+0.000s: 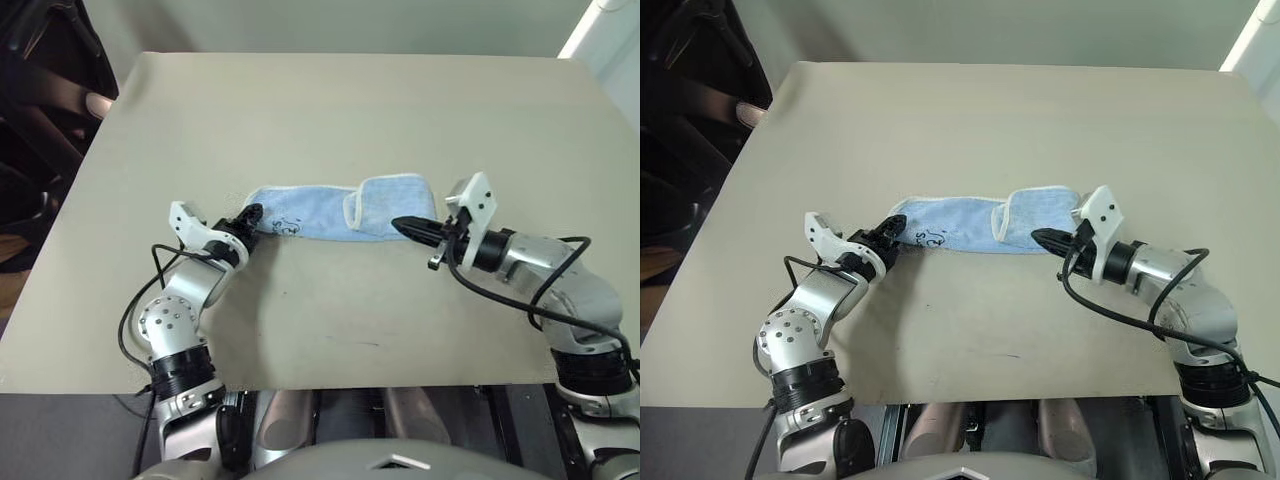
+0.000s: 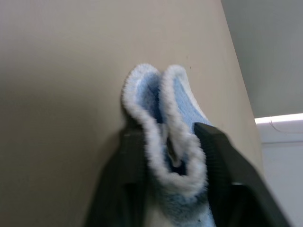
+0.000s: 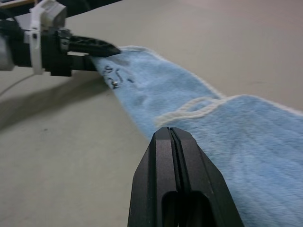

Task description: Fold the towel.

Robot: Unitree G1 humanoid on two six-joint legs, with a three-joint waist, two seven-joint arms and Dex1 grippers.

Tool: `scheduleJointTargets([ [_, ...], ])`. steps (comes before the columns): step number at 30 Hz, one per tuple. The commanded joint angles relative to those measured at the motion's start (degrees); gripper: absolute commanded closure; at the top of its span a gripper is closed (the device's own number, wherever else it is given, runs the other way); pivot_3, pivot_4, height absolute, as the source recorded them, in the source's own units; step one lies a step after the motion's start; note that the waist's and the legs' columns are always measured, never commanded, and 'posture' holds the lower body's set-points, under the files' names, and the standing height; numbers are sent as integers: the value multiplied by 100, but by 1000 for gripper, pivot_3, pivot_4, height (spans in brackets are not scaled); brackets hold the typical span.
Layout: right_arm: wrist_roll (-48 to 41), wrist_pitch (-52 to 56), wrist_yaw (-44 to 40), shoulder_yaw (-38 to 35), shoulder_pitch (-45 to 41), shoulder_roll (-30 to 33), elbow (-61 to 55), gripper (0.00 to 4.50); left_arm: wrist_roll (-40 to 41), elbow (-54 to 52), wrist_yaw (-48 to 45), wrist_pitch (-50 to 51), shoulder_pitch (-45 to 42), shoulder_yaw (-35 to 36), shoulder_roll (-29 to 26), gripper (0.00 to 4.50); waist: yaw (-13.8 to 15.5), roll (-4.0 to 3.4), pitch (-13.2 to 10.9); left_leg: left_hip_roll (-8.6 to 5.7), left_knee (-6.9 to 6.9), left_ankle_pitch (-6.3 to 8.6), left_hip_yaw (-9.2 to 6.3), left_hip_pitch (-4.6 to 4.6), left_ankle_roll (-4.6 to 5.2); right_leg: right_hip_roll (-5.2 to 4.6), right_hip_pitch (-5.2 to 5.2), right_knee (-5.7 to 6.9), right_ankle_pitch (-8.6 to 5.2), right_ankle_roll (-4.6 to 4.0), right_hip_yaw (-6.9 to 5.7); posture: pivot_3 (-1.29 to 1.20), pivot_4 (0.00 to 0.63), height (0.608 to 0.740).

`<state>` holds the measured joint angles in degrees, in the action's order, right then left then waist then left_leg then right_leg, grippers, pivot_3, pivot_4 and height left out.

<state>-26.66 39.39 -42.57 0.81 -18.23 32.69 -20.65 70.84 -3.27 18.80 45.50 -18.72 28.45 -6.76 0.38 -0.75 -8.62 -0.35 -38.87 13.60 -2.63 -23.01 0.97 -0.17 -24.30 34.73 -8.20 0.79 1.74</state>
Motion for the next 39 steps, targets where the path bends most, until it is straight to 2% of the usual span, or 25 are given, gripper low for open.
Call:
scheduleJointTargets([
  [1, 16, -111, 72, -177, -4, 67, -53, 4500, 74, -63, -162, -171, -94, 106, -92, 4261, 2, 0, 0, 0, 1, 0, 0, 0, -7, 1, -1, 1, -7, 2, 0, 0, 150, 735],
  [2, 33, -128, 83, -188, -6, 76, -26, 4500, 89, -66, -206, -215, -116, 135, -111, 4471, 4, 1, 0, 1, 2, -3, 1, -1, -20, 1, -1, 3, -16, 4, 0, 0, 150, 735],
  [10, 110, -227, 104, -304, 9, 177, 95, 4500, 23, 217, -650, -592, -551, 642, -957, 4471, 15, 12, -7, 2, 3, 5, 2, -11, -42, 3, -16, 12, -45, 7, 0, 0, 150, 735],
  [15, 236, -319, 166, -394, 10, 256, 261, 4500, -146, 169, -1241, -488, -896, 515, -1712, 4471, 13, 15, -8, 2, 2, 17, 0, -13, -42, 3, -21, 14, -35, -17, 1, 0, 150, 735],
  [19, 403, -414, 232, -387, -29, 298, 464, 4500, -361, -233, -1758, -263, -1100, -147, -1901, 4471, 72, 16, -9, -2, -2, 22, -5, -18, -34, -2, -18, 13, -24, -35, 1, 0, 150, 735],
  [25, 564, -517, 372, -384, -128, 223, 698, 4500, -1959, -828, -3191, 1, -1541, -2830, -2022, 4471, 114, 16, -9, -10, -17, 29, -7, -33, -22, -14, -24, 10, -21, -39, 0, 0, 150, 735],
  [29, 585, -529, 453, -425, -101, 208, 665, 4500, -3156, -732, -3959, -210, -1676, -4187, -2174, 4471, 59, 16, -9, -5, -17, 39, -1, -39, -32, -15, -42, 12, -22, -39, -1, 0, 150, 735],
  [31, 583, -526, 492, -460, -57, 216, 611, 4500, -3639, -590, -4211, -250, -1710, -4627, -2213, 4471, 13, 16, -9, 0, -14, 43, 2, -43, -42, -11, -56, 18, -23, -38, -1, 0, 150, 735],
  [33, 574, -513, 535, -490, -28, 213, 559, 4500, -3925, -439, -4326, -269, -1724, -4752, -2161, 4471, 0, 16, -9, 8, -8, 41, 2, -42, -46, -7, -60, 20, -25, -28, -4, 0, 150, 735],
  [36, 541, -471, 607, -500, 43, 194, 406, 4500, -4087, -284, -4430, -276, -1732, -4596, -1995, 3805, 4, 15, -9, 12, -3, 41, 0, -43, -46, -6, -61, 22, -30, -19, -4, 0, 150, 735],
  [39, 525, -449, 651, -488, 118, 172, 307, 4500, -3960, -300, -4554, -246, -1693, -4244, -1804, 2778, 14, 15, -9, 11, -6, 44, -1, -45, -40, -8, -57, 21, -33, -13, -4, 0, 150, 735],
])
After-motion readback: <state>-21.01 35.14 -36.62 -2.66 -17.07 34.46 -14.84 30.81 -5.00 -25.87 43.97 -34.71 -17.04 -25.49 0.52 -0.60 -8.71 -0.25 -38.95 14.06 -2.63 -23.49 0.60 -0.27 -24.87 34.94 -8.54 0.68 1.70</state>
